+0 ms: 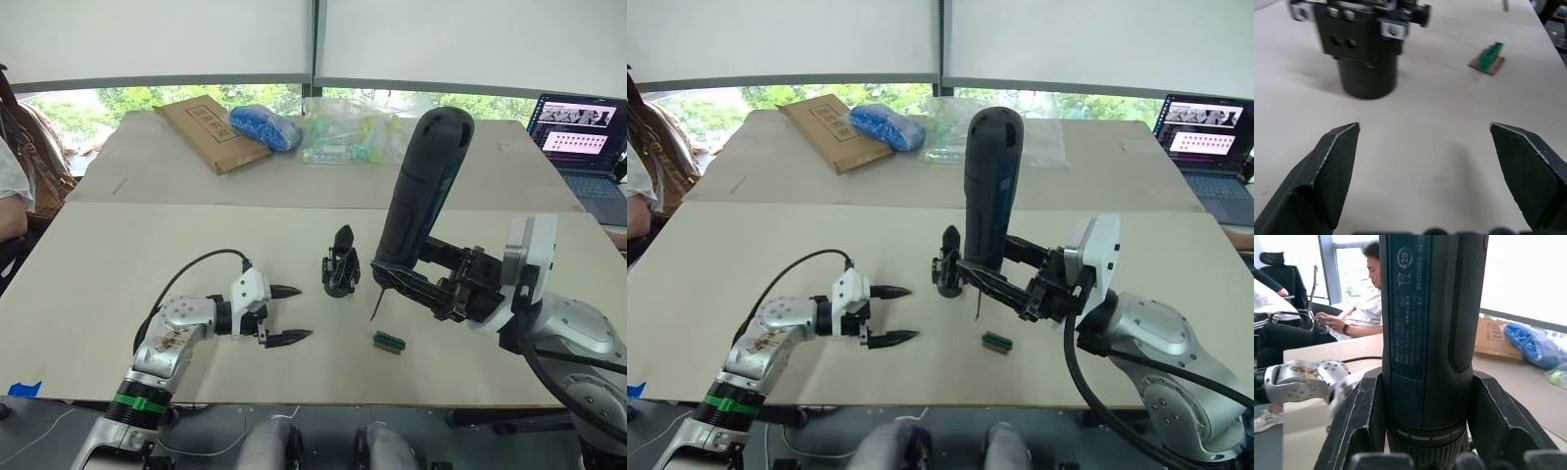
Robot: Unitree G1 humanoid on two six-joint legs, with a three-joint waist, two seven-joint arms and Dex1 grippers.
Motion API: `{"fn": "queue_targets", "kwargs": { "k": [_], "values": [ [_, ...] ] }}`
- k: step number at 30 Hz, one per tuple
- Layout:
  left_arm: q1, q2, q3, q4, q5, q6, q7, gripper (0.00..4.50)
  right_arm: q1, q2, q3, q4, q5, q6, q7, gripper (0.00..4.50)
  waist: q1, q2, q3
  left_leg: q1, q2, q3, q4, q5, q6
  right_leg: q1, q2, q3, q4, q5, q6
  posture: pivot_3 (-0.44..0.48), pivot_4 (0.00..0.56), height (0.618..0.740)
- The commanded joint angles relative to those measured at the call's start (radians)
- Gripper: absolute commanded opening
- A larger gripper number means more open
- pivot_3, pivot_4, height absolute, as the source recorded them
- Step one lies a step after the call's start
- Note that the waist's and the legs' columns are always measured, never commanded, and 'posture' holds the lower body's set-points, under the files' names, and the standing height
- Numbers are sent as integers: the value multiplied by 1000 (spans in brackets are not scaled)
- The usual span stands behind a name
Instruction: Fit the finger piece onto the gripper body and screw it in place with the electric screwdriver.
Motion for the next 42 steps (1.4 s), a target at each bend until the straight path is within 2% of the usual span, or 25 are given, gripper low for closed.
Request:
{"fn": "queue_targets", "kwargs": {
  "k": [1, 6, 10, 14, 15, 16, 19, 20, 26, 30, 33, 35, 38, 40, 42],
  "values": [
    [-33, -51, 2, -3, -6, 34, 73, 4500, -55, -18, -25, -54, 72, 9, -31, 1913, -1, 0, 0, 0, 0, 0, 0, 0, 0, 0, 0, 0, 0, 0, 0, 0, 150, 732],
    [-72, -168, -73, 94, 75, -2, 175, 4500, -95, -30, -12, -39, 93, 29, -58, 1913, 1, 0, 0, 0, 0, 1, 0, 0, 0, 1, 1, 0, 0, 0, 0, 0, 150, 732],
    [-129, -254, -79, 197, 114, -33, 262, 4500, -107, -34, -11, -37, 94, 42, -71, 1913, 6, 0, 0, 0, -1, 1, 0, 0, 0, 1, 1, -1, 0, 0, 0, 0, 150, 732],
    [-171, -291, -86, 277, 134, -90, 266, 4500, -108, -34, -12, -9, 76, 38, -56, 1913, 5, 0, 0, 0, -1, 1, 0, 0, 0, 1, 1, 0, 0, 0, 0, 0, 150, 732],
    [-181, -295, -90, 297, 135, -108, 253, 3943, -105, -35, -14, -4, 71, 35, -51, 1913, 6, 0, 0, 0, 0, 1, 0, 0, 0, 1, 1, 0, 0, 0, 0, 0, 150, 732],
    [-193, -296, -93, 319, 136, -124, 236, 3700, -104, -35, -15, -1, 66, 33, -48, 1913, 6, 0, 0, 0, 0, 1, 0, 0, 0, 1, 0, 0, 0, 0, 0, 0, 150, 732],
    [-242, -284, -99, 402, 139, -191, 163, 2412, -99, -37, -23, 5, 60, 28, -38, 1913, 7, 0, 0, 0, -1, 1, 0, 0, 0, 1, 0, -1, 0, 0, 0, 0, 150, 732],
    [-275, -274, -100, 446, 137, -222, 114, 2316, -91, -41, -32, 5, 60, 25, -27, 1913, 7, 0, 0, 0, 0, 1, 0, 0, 0, 1, 0, -1, 0, 0, 0, 0, 150, 732],
    [-494, -273, -92, 762, 128, -402, -153, 2317, -68, -75, -86, 19, 118, 31, 39, 1913, 8, -1, 0, -1, -1, 2, 0, 0, 1, -1, 0, -1, 0, 0, 0, 0, 150, 732],
    [-595, -299, -103, 950, 196, -486, -158, 2317, -69, -103, -101, 19, 173, 46, 77, 1913, 9, -2, 1, -2, -1, 2, 0, -1, 1, -1, 0, -1, -2, 0, 0, 0, 150, 732],
    [-615, -306, -93, 1021, 218, -522, -158, 2317, -98, -123, -90, 20, 207, 58, 77, 1913, 6, -2, 1, -2, -1, 2, 1, -1, 3, 0, 0, -1, -2, 1, 1, 0, 150, 732],
    [-603, -299, -73, 1016, 201, -504, -179, 3363, -146, -131, -70, 31, 227, 71, 64, 1913, 1, -2, 1, -2, -1, 2, 2, -2, 4, 0, 0, -1, -2, 1, 1, 0, 150, 732],
    [-552, -273, -53, 933, 184, -465, -171, 4480, -204, -126, -49, 67, 247, 87, 57, 1913, -6, -2, 1, -2, 0, 1, 2, -2, 4, -1, 0, -1, -2, 1, 1, 0, 150, 732],
    [-504, -258, -45, 846, 170, -424, -170, 4500, -230, -123, -39, 82, 260, 97, 63, 1913, -7, -2, 1, -2, 0, 1, 2, -2, 4, -1, -1, -1, -2, 1, 1, 0, 150, 732],
    [-414, -243, -36, 683, 149, -344, -142, 4500, -283, -115, -9, 108, 263, 107, 70, 1913, -10, -2, 1, -2, 0, 1, 2, -2, 4, -1, -1, 0, -2, 1, 1, 0, 150, 732]
  ]
}}
